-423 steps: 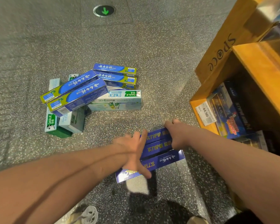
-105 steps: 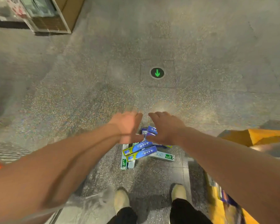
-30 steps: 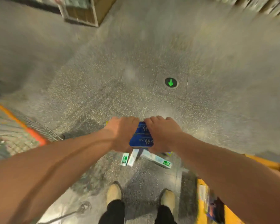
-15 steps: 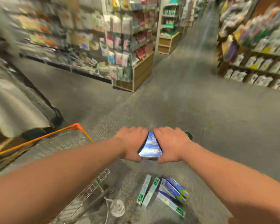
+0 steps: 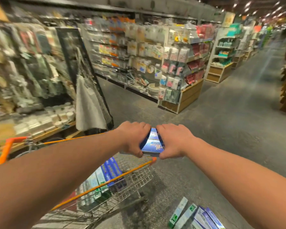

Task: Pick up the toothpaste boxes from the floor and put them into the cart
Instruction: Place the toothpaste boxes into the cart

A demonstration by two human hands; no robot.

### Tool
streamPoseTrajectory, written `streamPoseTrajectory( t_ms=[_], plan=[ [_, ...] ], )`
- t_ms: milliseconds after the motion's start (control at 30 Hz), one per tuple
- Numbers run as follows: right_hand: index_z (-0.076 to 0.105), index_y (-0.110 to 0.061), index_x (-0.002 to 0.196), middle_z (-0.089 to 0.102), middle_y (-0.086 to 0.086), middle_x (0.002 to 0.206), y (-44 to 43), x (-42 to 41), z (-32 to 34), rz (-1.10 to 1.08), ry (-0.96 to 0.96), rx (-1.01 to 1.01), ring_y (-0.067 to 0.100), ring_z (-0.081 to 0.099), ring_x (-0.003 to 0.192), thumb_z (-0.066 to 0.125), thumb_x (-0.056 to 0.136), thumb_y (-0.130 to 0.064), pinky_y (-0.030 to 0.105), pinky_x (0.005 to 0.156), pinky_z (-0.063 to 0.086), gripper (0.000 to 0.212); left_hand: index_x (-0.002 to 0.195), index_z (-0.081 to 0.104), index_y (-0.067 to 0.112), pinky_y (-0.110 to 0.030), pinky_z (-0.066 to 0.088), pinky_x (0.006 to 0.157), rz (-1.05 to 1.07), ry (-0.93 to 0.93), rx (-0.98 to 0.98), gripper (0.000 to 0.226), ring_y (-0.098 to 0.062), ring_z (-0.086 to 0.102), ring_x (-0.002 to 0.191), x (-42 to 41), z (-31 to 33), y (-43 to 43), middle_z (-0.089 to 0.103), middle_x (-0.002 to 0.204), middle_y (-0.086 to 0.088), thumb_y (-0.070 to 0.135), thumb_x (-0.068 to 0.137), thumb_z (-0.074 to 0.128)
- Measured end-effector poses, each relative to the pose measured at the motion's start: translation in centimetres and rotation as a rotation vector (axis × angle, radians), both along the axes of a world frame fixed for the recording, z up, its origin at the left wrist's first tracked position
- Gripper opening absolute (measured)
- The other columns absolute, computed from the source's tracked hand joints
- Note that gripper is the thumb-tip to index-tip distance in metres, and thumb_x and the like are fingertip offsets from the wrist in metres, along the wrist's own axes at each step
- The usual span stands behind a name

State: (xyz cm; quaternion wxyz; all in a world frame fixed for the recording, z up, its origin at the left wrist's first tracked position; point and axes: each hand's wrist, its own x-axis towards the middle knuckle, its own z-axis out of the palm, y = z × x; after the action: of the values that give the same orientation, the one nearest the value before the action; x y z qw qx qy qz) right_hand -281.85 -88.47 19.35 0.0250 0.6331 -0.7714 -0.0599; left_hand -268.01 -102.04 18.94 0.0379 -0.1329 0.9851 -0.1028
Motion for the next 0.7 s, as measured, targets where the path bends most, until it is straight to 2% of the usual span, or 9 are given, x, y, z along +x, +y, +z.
streamPoseTrajectory(
  t_ms=[200, 367, 433, 567, 700],
  plan=[
    [0.047, -0.026, 0.111, 0.06, -0.004, 0.109, -8.5, 10.1, -0.1, 0.06, -0.019, -0.041, 0.025, 0.061, 0.102, 0.077, 0.056, -0.062, 0.04, 0.077, 0.05, 0.072, 0.126, 0.04, 0.019, -0.041, 0.052, 0.082, 0.072, -0.018, -0.04, 0.086, -0.028, 0.061, 0.105, 10.8, 0.1, -8.0, 0.055, 0.118, -0.001, 0.064, 0.063, 0.079],
    [0.045, -0.026, 0.108, 0.059, -0.003, 0.106, -15.7, 18.8, -2.5, 0.043, -0.07, -0.051, 0.026, 0.061, 0.099, 0.074, 0.051, -0.065, 0.044, 0.08, 0.053, 0.075, 0.13, 0.038, 0.019, -0.039, 0.048, 0.08, 0.081, -0.088, -0.07, 0.089, -0.027, 0.06, 0.105, 19.3, -1.0, -14.7, 0.054, 0.118, -0.002, 0.064, 0.065, 0.078],
    [0.046, -0.026, 0.109, 0.059, -0.002, 0.107, -18.1, 21.6, -3.6, 0.04, -0.076, -0.064, 0.026, 0.062, 0.1, 0.073, 0.051, -0.065, 0.044, 0.082, 0.053, 0.076, 0.129, 0.037, 0.02, -0.041, 0.051, 0.084, 0.072, -0.101, -0.061, 0.088, -0.027, 0.06, 0.105, 22.0, -1.8, -17.3, 0.054, 0.117, -0.001, 0.064, 0.063, 0.078],
    [0.044, -0.022, 0.123, 0.057, 0.0, 0.121, -22.0, 25.1, -6.2, -0.011, -0.088, -0.024, 0.026, 0.056, 0.114, 0.076, 0.06, -0.065, 0.044, 0.089, 0.049, 0.083, 0.129, 0.038, 0.02, -0.042, 0.054, 0.087, 0.037, -0.149, -0.045, 0.088, -0.025, 0.06, 0.105, 24.7, -3.7, -21.8, 0.055, 0.118, 0.0, 0.063, 0.062, 0.077],
    [0.041, -0.021, 0.125, 0.054, -0.001, 0.124, -26.2, 26.0, -8.9, -0.053, -0.133, 0.039, 0.024, 0.053, 0.118, 0.077, 0.064, -0.064, 0.046, 0.092, 0.048, 0.082, 0.13, 0.038, 0.019, -0.044, 0.053, 0.088, 0.004, -0.185, -0.019, 0.087, -0.025, 0.06, 0.106, 24.8, -6.7, -26.4, 0.055, 0.118, -0.002, 0.06, 0.064, 0.077]
  ],
)
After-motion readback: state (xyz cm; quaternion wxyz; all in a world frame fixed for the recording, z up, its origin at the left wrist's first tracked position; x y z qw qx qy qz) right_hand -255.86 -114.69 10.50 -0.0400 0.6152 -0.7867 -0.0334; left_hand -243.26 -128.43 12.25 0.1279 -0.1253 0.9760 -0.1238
